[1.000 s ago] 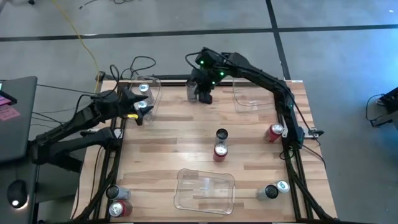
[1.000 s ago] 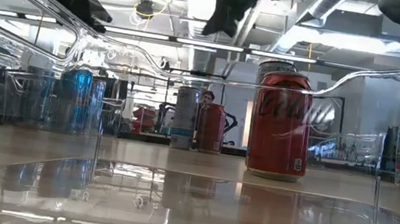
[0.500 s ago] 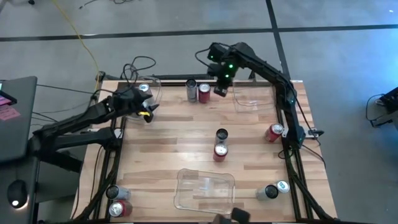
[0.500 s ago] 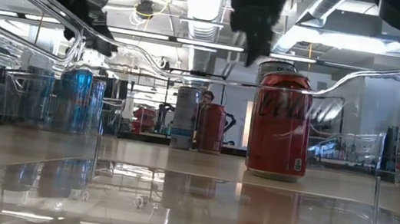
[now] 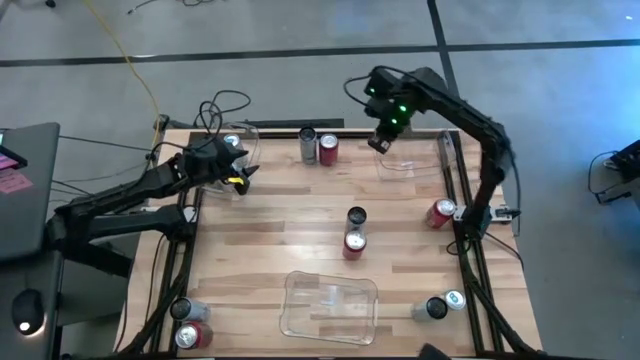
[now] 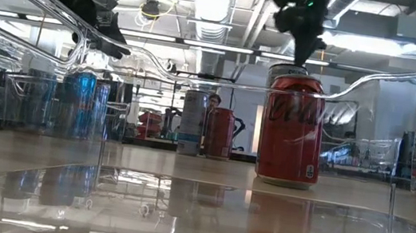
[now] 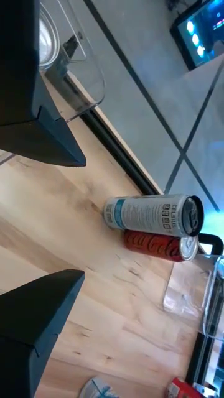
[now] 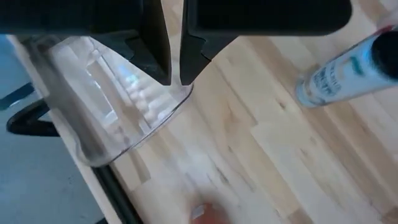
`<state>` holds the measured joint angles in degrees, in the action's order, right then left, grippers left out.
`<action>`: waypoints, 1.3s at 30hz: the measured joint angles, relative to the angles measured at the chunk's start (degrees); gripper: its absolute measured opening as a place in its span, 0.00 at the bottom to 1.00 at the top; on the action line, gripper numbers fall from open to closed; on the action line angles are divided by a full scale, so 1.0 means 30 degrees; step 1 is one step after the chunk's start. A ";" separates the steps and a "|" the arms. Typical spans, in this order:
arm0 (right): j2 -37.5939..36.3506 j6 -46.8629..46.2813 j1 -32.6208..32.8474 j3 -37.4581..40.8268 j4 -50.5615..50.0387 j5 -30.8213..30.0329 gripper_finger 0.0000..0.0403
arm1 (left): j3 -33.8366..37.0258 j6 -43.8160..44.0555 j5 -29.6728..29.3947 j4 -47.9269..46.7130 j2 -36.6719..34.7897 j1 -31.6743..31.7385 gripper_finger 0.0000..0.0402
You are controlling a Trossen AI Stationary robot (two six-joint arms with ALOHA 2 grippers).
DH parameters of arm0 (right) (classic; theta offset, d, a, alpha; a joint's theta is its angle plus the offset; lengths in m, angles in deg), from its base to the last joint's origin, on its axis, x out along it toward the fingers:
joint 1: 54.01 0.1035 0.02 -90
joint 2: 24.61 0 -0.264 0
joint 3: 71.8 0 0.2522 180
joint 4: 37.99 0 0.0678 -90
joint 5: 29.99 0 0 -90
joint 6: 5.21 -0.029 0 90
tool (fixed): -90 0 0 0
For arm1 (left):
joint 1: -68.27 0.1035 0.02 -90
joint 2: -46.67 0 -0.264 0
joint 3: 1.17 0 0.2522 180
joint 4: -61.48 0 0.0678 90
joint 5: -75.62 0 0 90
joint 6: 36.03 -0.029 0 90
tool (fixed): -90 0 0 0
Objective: Sort soda cans
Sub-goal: Put the blue soda can into the top left transparent bin
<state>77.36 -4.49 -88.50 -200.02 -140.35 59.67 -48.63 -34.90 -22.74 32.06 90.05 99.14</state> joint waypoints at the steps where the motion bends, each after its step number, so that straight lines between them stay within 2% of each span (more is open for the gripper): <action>1: -0.0587 -0.0205 0.0151 0.0738 0.0291 0.0000 0.14 | 0.0000 0.0000 0.0000 0.0006 -0.0001 0.0000 0.70; 6: -0.3470 -0.1028 0.1335 0.4115 0.1093 -0.0015 0.13 | 0.0000 0.0000 0.0000 -0.0190 -0.0007 -0.0007 0.70; 11: -0.6062 -0.1072 0.3670 0.7002 0.1327 -0.0015 0.13 | 0.0000 -0.0325 -0.0007 0.0076 -0.0007 -0.0007 0.70; 14: -0.7517 -0.2387 0.5597 0.8283 0.1071 0.0018 0.13 | 0.0000 -0.0773 -0.0007 0.0508 -0.0007 -0.0007 0.70; 17: -0.8768 -0.5258 0.7691 0.9226 0.0558 0.0073 0.13 | 0.0000 -0.1351 -0.0007 0.1027 -0.0009 -0.0012 0.70; 21: -0.9869 -0.9926 1.0799 0.9496 -0.0541 0.0120 0.13 | 0.0000 -0.2173 -0.0007 0.1709 -0.0007 -0.0014 0.70; 27: -1.1080 -1.5026 1.5559 0.9474 -0.0539 0.0422 0.13 | -0.0279 -0.2669 -0.0007 0.2630 -0.0007 -0.0015 0.70; 33: -1.1025 -1.6903 2.0033 0.9482 -0.0481 0.0538 0.13 | -0.0738 -0.3506 -0.0007 0.2736 -0.0007 -0.0015 0.70; 39: -1.0312 -1.8923 2.3526 0.9482 -0.0474 0.0744 0.13 | -0.0750 -0.3987 -0.0015 0.3034 0.0007 -0.0015 0.70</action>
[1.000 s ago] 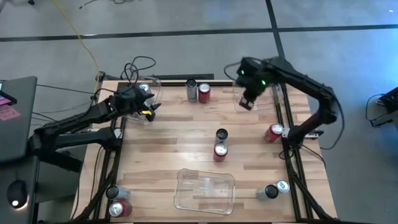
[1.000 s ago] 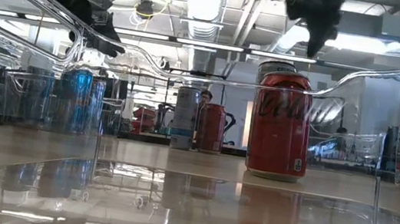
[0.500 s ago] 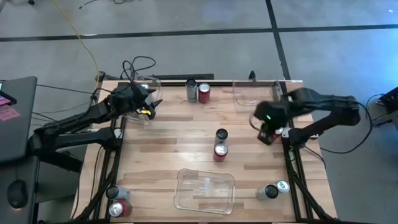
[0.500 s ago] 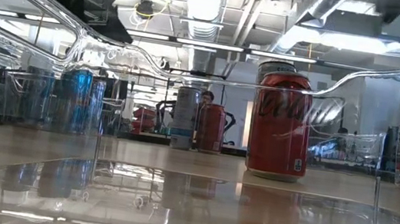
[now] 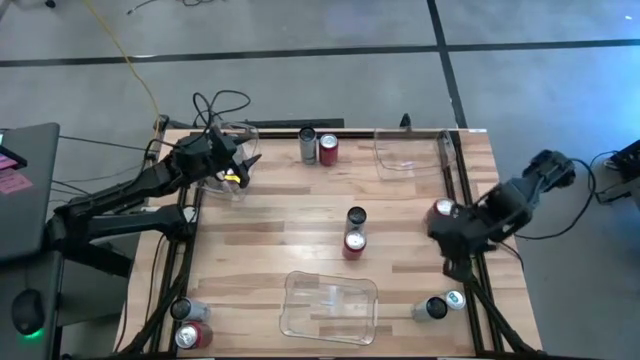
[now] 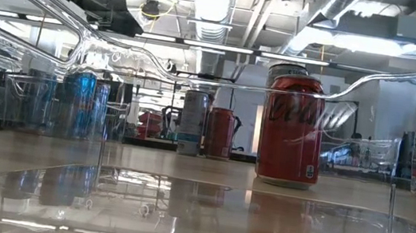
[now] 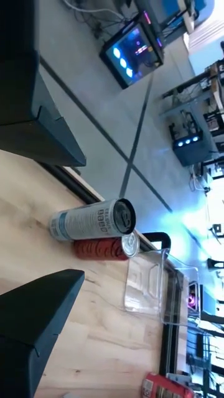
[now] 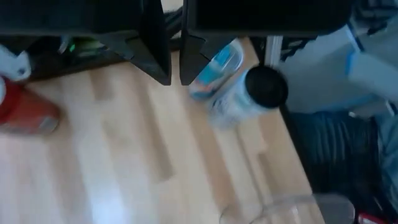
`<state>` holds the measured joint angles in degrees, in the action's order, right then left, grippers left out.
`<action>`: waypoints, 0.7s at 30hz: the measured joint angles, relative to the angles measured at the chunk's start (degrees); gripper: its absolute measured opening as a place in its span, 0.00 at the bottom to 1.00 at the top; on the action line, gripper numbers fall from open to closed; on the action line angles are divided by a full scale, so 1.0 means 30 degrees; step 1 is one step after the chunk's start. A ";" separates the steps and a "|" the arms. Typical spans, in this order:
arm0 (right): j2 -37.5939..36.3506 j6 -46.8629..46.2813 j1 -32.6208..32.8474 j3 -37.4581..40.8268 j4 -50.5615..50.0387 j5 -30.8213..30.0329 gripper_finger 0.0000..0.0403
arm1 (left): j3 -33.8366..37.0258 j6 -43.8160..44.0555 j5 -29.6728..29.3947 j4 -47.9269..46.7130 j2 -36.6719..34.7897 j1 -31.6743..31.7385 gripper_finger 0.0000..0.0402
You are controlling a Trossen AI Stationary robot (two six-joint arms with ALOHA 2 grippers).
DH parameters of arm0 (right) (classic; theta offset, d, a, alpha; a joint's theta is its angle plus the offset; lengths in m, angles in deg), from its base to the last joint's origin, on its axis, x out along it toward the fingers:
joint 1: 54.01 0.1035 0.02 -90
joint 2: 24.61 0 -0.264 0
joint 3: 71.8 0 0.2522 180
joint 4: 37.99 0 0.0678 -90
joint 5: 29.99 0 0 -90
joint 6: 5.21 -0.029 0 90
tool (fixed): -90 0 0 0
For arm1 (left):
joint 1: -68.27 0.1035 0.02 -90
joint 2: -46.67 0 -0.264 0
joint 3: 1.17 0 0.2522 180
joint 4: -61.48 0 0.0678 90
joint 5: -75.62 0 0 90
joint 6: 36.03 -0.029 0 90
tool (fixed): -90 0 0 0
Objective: Sort soda cans
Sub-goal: Put the blue soda can into the top left transparent bin
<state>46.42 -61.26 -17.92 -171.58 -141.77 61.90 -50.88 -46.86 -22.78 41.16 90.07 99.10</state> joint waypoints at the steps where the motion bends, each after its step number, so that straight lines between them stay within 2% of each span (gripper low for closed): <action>1: 0.0126 -0.0642 0.0531 0.0000 0.0007 0.0282 0.13 | 0.0000 -0.0113 0.0000 -0.0002 0.0000 0.0000 0.70; 7: 0.1038 -0.4693 0.3396 0.0000 -0.0007 0.0806 0.13 | 0.0000 -0.0602 0.0000 0.0214 0.0000 0.0000 0.70; 10: 0.1691 -0.7951 0.4512 0.0000 0.0539 0.0205 0.13 | 0.0000 -0.0683 0.0004 0.0758 0.0000 0.0000 0.70; 14: 0.2523 -1.0286 0.5761 0.0000 0.1732 -0.0154 0.14 | 0.0000 -0.0786 0.0219 0.1471 0.0058 0.0000 0.70; 18: 0.3062 -1.2324 0.6512 0.0000 0.1717 -0.0185 0.19 | 0.0000 -0.1363 0.0219 0.1648 0.0066 0.0000 0.70; 21: 0.3709 -1.3613 0.7033 0.0000 0.1513 -0.0417 0.27 | 0.0000 -0.1808 0.0222 0.1783 0.0066 0.0000 0.70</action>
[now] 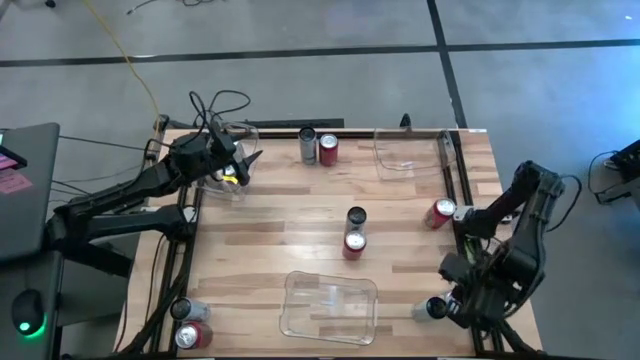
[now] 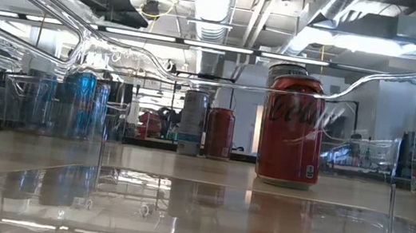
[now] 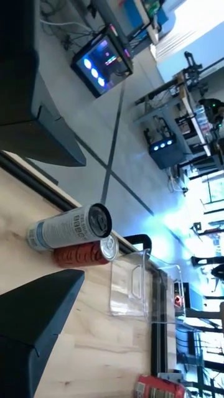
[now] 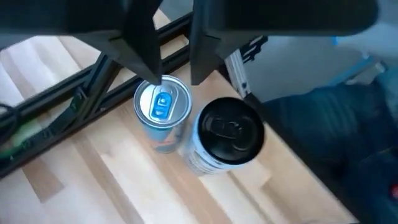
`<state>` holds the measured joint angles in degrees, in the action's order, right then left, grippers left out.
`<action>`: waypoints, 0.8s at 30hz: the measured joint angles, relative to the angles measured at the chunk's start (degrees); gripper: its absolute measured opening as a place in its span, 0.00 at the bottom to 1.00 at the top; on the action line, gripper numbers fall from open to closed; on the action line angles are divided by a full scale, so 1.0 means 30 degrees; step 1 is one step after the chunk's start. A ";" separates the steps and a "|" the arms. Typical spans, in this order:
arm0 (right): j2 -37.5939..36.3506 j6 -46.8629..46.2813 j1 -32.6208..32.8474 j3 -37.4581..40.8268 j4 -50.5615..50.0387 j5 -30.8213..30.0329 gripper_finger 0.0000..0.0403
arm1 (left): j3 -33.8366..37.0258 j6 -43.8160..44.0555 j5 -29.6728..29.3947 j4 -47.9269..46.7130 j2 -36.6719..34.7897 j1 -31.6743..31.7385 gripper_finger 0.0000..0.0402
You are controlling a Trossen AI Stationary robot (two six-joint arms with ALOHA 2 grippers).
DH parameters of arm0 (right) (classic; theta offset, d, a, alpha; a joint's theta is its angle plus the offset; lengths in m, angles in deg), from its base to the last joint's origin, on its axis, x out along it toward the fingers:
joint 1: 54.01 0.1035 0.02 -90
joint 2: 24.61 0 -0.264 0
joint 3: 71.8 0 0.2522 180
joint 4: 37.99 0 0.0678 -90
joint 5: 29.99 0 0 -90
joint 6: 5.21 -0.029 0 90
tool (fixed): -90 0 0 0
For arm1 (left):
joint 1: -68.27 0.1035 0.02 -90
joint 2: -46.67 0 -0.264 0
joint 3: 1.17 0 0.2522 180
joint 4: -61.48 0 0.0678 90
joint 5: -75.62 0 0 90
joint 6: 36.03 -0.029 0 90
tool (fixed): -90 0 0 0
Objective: Sort soda cans
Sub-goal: Put the blue soda can into the top left transparent bin
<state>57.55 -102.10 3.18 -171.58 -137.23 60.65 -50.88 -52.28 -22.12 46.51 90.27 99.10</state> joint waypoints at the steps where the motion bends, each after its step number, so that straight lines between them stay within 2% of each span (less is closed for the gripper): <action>1: 0.0282 -0.0424 0.0191 0.0000 -0.0080 -0.0180 0.30 | 0.0000 -0.0101 0.0002 0.0105 0.0000 0.0000 0.70; 8: 0.1986 -0.0770 0.0714 0.0000 -0.0021 -0.0209 0.61 | 0.0000 -0.0515 -0.0003 0.0471 0.0000 0.0000 0.70; 12: 0.2617 -0.0899 0.0708 0.0000 0.0034 0.0083 0.74 | -0.0001 -0.0522 -0.0003 0.0798 0.0000 0.0000 0.70; 19: 0.3300 -0.0115 0.1089 0.0000 -0.1090 0.2716 0.85 | -0.0364 -0.0522 -0.0003 0.0549 0.0203 0.0000 0.70; 24: 0.3213 -0.0040 0.1404 0.0000 -0.1517 0.1794 0.86 | -0.0364 -0.0522 -0.0003 0.0476 0.0409 0.0000 0.70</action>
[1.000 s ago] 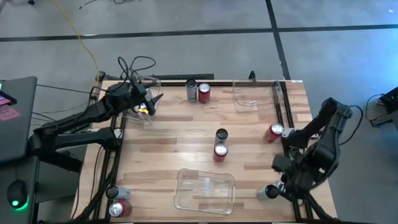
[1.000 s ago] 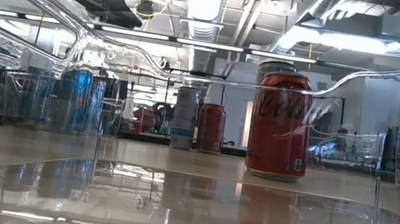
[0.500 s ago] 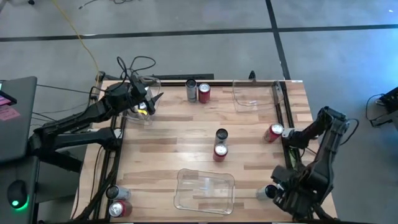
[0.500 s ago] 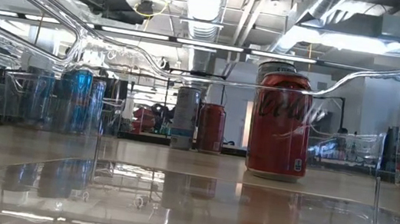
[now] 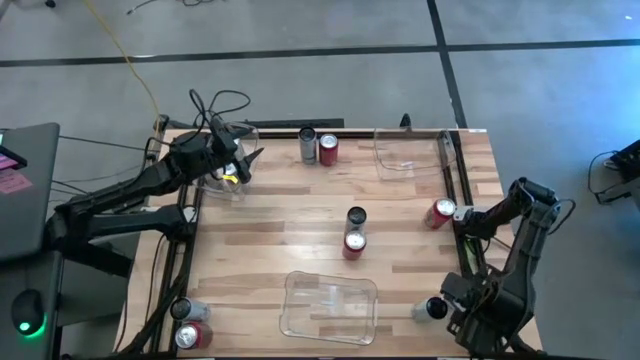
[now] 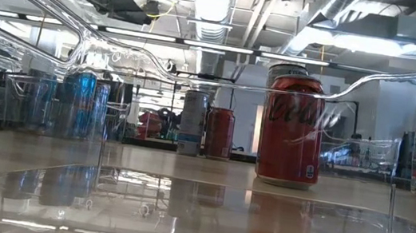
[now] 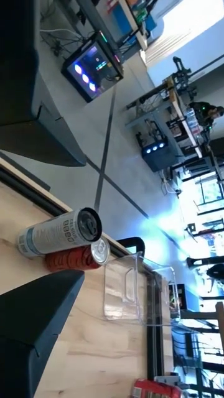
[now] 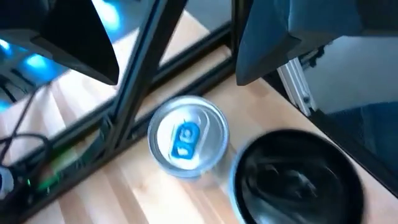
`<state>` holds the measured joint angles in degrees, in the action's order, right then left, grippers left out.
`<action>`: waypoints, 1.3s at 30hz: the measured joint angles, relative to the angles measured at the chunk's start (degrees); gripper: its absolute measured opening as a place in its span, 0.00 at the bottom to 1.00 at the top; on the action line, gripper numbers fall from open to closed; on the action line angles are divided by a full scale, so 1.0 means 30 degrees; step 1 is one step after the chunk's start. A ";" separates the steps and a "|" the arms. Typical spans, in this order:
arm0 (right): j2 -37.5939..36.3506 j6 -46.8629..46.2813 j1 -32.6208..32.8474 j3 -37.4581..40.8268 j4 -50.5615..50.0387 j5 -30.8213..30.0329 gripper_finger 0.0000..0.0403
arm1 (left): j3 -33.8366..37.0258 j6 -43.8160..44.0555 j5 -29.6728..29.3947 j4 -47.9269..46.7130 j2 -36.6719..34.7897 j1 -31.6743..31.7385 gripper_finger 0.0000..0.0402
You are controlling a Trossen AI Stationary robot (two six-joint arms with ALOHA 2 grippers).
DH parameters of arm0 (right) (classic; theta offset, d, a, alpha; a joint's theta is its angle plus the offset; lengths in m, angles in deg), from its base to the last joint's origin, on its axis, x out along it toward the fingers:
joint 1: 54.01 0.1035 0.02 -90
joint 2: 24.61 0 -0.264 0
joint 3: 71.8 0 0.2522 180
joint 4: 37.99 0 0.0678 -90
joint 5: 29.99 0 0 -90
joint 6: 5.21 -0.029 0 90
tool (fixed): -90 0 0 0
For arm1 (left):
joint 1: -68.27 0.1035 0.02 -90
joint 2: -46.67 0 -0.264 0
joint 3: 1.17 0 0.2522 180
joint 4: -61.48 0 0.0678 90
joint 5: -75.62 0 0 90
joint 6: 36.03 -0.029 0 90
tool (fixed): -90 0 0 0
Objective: Sort soda cans
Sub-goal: Put the blue soda can into the top left transparent bin
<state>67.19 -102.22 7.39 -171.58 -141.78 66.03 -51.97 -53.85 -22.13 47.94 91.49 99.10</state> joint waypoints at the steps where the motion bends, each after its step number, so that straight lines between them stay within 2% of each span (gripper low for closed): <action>1: -0.0011 0.0011 0.0028 0.0000 0.0010 -0.0363 0.86 | 0.0000 0.0004 0.0000 0.0057 0.0044 0.0000 0.70; 5: 0.0193 0.1132 0.0032 0.0000 0.0004 -0.0697 0.86 | 0.0000 0.0026 0.0000 -0.0232 0.0065 0.0000 0.70; 12: 0.0534 0.6087 0.0263 0.0097 -0.0005 -0.1048 0.86 | 0.0000 -0.0033 0.0000 -0.0616 0.0063 0.0000 0.70; 19: 0.0542 0.4262 0.0222 0.0967 0.0120 -0.1042 0.87 | 0.0000 -0.0270 0.0000 -0.0690 0.0065 0.0007 0.70; 28: 0.0542 0.3536 -0.0059 0.1882 0.0826 -0.1071 0.97 | 0.0000 -0.0248 0.0000 -0.0712 0.0065 0.0007 0.70; 33: 0.0542 0.3979 -0.0606 0.2798 0.2106 -0.1108 0.99 | 0.0000 -0.0265 0.0000 -0.0726 0.0065 0.0007 0.70; 39: 0.0542 0.5052 -0.1273 0.3723 0.3236 -0.1046 0.96 | 0.0000 -0.0377 0.0000 -0.0858 0.0065 0.0007 0.70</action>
<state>68.81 -87.06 3.57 -160.41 -132.07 62.89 -51.97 -54.98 -22.13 45.37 91.69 99.12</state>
